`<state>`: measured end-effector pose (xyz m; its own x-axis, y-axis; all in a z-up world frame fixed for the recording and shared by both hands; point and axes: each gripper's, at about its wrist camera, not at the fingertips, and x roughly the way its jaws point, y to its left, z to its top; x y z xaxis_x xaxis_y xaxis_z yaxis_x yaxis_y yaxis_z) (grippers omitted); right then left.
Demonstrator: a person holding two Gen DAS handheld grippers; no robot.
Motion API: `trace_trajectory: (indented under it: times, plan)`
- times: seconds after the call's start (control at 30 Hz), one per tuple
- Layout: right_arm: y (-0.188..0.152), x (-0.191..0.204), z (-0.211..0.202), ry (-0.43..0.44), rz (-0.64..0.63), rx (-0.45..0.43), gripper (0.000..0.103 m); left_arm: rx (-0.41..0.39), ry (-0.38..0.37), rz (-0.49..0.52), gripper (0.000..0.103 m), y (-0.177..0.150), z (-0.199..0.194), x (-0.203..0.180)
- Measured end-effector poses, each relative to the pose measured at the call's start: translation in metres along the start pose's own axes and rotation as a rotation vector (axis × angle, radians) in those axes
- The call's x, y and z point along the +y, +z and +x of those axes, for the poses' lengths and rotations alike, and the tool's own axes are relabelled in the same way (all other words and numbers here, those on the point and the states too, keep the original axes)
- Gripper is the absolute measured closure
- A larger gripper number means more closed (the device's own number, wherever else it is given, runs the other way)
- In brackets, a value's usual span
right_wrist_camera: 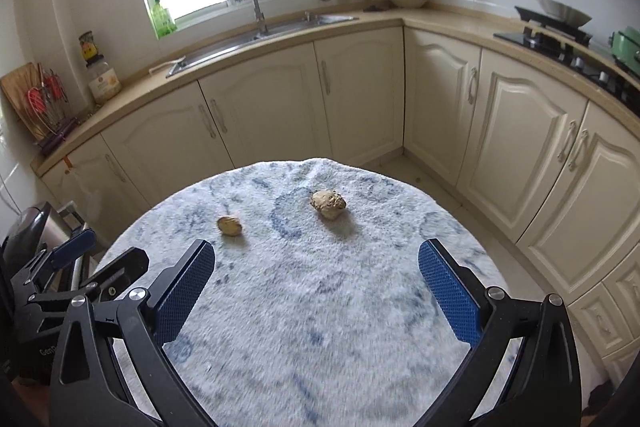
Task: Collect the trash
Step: 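Return both tools to the table, then grasp the round brown lump with the right tool while the left tool grasps the flat brown piece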
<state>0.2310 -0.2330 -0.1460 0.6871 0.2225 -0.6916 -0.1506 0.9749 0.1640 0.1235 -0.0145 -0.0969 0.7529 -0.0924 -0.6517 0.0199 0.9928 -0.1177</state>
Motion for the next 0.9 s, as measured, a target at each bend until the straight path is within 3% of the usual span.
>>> trace_trajectory:
  times: [0.23, 0.43, 0.57, 0.63, 0.67, 0.7, 0.8, 0.9]
  plan:
    - [0.013, -0.013, 0.09, -0.002, -0.011, 0.107, 0.002, 0.105, 0.024, 0.028, 0.001, 0.021, 0.095, 0.002]
    - [0.013, -0.02, 0.136, 0.0, -0.008, 0.168, 0.017, 0.161, 0.023, 0.029, 0.006, 0.032, 0.148, 0.001]
    - [0.017, -0.016, 0.152, 0.001, -0.025, 0.179, 0.031, 0.201, 0.016, 0.035, 0.019, 0.039, 0.176, 0.0]
    - [0.019, -0.011, 0.158, 0.001, -0.051, 0.182, 0.048, 0.199, 0.007, 0.026, 0.023, 0.041, 0.183, 0.001]
    - [0.02, -0.008, 0.161, -0.003, -0.067, 0.186, 0.062, 0.192, 0.003, 0.024, 0.027, 0.042, 0.182, 0.001]
    - [0.02, -0.004, 0.164, -0.015, -0.095, 0.191, 0.066, 0.185, 0.002, 0.023, 0.033, 0.043, 0.184, 0.001]
    - [0.017, 0.003, 0.163, -0.022, -0.128, 0.186, 0.069, 0.175, -0.02, 0.022, 0.055, 0.045, 0.183, 0.002]
    - [0.015, 0.0, 0.159, -0.004, -0.105, 0.183, 0.07, 0.173, -0.028, 0.033, 0.067, 0.045, 0.183, 0.002]
